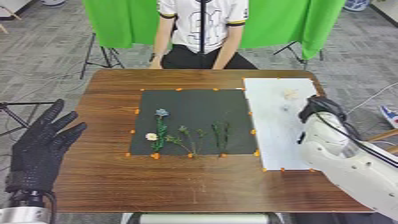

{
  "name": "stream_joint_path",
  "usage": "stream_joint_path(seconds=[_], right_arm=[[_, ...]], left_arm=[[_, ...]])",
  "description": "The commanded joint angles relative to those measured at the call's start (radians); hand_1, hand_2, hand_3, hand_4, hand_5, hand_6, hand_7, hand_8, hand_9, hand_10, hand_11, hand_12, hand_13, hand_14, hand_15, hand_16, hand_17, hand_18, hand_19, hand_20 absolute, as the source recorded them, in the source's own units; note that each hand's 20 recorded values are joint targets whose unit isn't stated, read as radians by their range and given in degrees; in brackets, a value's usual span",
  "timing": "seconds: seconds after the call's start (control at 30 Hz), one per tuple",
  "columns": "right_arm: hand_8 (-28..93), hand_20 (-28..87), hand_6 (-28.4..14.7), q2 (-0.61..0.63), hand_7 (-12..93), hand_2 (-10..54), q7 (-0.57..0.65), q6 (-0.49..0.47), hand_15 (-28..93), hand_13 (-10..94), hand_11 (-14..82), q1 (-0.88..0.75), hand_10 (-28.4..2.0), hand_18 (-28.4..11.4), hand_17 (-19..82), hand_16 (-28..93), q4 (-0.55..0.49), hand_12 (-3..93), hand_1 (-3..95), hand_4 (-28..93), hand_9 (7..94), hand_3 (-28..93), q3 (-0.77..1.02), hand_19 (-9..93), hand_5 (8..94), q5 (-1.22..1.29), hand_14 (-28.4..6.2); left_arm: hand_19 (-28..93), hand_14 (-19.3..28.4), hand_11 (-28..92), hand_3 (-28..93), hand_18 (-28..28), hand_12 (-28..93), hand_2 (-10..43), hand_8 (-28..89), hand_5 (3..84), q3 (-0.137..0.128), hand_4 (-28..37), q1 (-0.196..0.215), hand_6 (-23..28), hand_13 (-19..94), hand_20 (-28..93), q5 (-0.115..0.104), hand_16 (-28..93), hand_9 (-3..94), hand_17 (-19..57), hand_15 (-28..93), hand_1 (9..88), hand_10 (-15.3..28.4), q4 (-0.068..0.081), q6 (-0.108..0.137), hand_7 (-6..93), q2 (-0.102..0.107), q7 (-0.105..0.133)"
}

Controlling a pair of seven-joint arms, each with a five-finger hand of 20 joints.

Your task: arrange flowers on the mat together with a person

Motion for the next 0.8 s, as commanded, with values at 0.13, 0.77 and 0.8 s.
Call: stream_joint_path(seconds=[0.13,0.77,0.8], right_arm=[[-12,-4,1.1,-0.003,13,-9.5,-0.006,-0.002,48,71,16.0,0.056,-18.6,-25.3,35,13,0.081,14.3,50.4,-28,68.0,71,-0.034,69,55.4,0.039,-13.5],[-1,2,4.6,0.005,14,-9.5,-0.047,0.174,40,85,5.4,0.047,-6.5,-21.4,40,24,0.022,29.1,62.1,-28,92.9,55,-0.079,66,86.6,-0.094,-6.1],[-1,2,4.6,0.014,14,-9.5,-0.054,0.187,40,85,5.5,0.051,-6.4,-21.4,40,24,-0.007,29.3,62.0,-28,93.0,55,-0.082,67,86.6,-0.112,-6.1]], left_arm=[[38,21.5,17,76,19.2,12,6.3,-8,29.9,0.003,-23.7,0.019,4.5,20,15,-0.012,-5,28.2,-9.7,45,21.5,14.2,0.006,0.006,9.9,0.009,0.01],[38,21.6,17,76,19.1,12,6.3,-8,30.0,-0.01,-23.6,0.027,4.5,20,15,-0.012,-5,28.3,-9.7,45,21.5,14.2,0.0,0.006,9.9,0.014,0.02],[38,21.6,17,76,19.1,12,6.3,-8,30.0,-0.015,-23.6,0.029,4.5,20,15,-0.004,-5,28.3,-9.7,45,21.5,14.3,-0.003,0.004,9.9,0.005,0.015]])
